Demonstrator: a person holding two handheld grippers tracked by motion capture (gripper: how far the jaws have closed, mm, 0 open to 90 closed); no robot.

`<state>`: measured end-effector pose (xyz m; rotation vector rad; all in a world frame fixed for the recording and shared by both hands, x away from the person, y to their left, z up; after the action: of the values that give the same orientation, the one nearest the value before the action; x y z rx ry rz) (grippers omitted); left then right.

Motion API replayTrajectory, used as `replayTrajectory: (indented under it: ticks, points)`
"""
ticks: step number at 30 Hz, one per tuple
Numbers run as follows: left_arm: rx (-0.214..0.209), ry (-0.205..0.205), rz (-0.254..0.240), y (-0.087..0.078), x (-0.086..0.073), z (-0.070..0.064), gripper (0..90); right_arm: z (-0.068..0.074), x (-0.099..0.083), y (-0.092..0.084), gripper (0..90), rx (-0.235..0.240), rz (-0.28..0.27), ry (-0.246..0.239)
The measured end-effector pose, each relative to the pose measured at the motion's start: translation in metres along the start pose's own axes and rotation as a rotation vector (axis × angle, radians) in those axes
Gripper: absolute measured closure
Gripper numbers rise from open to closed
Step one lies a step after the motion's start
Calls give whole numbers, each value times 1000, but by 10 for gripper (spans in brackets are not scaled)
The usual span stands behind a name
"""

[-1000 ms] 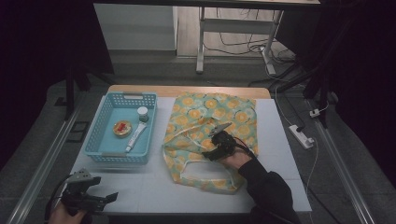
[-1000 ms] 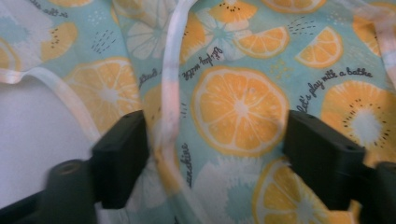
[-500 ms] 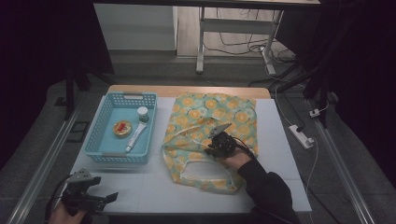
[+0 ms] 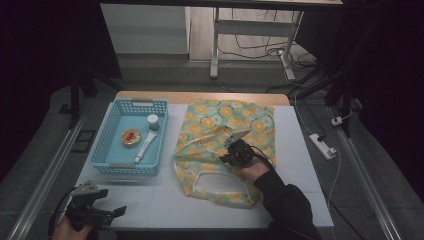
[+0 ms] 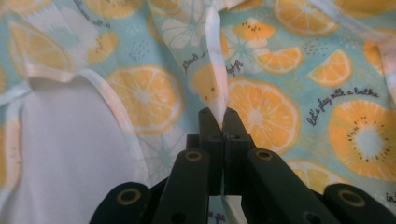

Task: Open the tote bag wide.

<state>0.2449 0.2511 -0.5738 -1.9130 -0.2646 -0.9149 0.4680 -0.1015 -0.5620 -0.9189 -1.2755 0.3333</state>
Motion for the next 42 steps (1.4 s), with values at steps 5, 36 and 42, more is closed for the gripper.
replayTrajectory:
  ticks: [5, 36, 42]
  points:
    - [-1, 1, 1, 1, 1, 0, 23, -1, 7, -6, 893, 7, -37, 33]
    - [0, -10, 3, 0, 0, 1, 22, -11, 55, -39, 893, -32, -161, 59]
    - [1, -13, 0, 1, 1, 1, 21, -15, 65, -46, 893, -39, -187, 66]
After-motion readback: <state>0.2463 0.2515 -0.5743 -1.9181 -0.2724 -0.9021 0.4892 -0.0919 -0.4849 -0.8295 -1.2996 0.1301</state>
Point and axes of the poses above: each handheld gripper's, and its own axes: y roughly forward along the jaws, x roughly out of its top, z roughly to its left, the point moved 7 cm from there along y, roughly forward along the jaws, and after that the axes turned 4 degrees about -z, right-handed, at the moved point
